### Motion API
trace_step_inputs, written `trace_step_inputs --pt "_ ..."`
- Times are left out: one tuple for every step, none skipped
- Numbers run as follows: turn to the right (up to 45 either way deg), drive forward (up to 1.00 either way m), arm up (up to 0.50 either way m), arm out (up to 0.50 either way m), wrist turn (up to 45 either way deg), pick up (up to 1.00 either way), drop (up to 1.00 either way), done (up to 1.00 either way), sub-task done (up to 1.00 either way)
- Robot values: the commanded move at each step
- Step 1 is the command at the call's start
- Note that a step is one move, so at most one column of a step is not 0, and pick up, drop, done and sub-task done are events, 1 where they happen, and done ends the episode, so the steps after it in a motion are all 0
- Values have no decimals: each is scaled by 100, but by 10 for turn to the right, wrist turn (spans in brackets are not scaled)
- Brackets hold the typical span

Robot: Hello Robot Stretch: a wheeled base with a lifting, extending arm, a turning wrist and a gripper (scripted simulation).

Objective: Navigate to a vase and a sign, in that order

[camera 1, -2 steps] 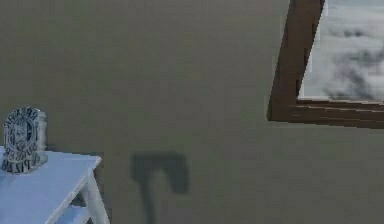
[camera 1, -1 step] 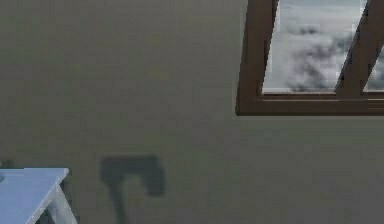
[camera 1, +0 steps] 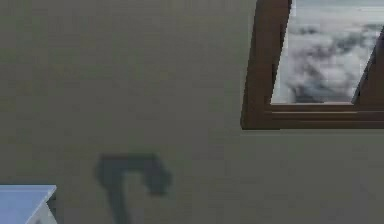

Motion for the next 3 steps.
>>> trace_step_inputs --pt "-450 0 0 0 0 0 0 0 0" --pt "-150 0 0 0 0 0 0 0 0" --pt "0 0 0 0 0 0 0 100 0"
